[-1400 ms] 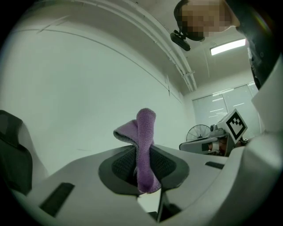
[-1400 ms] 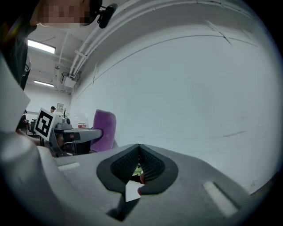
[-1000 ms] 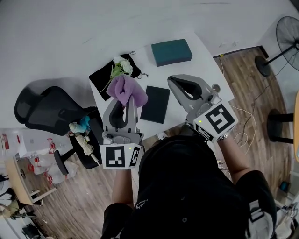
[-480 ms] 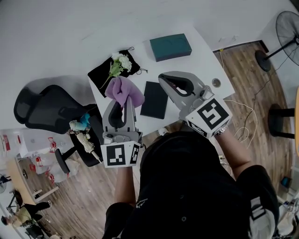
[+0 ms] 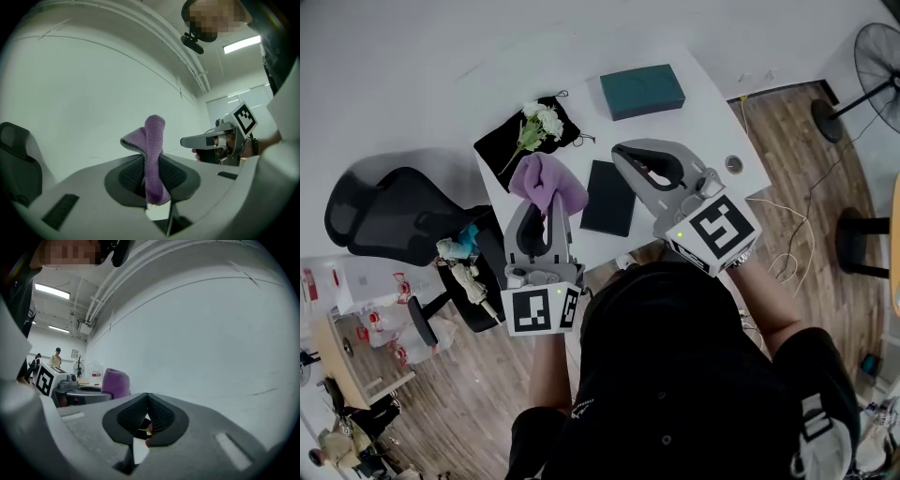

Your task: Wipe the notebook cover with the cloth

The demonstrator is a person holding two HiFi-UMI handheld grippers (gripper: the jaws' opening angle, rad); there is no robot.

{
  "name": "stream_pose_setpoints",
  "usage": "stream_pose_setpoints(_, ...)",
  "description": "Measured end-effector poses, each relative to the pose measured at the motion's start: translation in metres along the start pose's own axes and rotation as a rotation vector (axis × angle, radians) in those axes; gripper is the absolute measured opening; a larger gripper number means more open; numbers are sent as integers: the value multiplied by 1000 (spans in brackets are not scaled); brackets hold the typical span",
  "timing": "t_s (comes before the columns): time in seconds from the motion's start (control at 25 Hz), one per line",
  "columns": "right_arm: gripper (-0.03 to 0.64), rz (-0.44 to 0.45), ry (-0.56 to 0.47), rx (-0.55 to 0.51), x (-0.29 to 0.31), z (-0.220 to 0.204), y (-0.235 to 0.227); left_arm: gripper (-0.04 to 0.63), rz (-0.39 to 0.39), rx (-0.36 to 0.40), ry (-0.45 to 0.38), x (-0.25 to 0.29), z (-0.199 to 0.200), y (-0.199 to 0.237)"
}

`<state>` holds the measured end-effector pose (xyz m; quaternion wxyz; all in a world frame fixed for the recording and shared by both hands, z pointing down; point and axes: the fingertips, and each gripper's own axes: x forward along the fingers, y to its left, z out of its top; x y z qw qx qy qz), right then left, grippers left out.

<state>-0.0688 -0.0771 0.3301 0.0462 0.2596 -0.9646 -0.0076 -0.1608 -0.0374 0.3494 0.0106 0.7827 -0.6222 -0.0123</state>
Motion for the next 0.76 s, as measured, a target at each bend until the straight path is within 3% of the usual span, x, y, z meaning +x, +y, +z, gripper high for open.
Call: stream_pose_setpoints(0.76,3,-23,9,18,-8,-6,-10,74,2,-1,-4,2,0,-1)
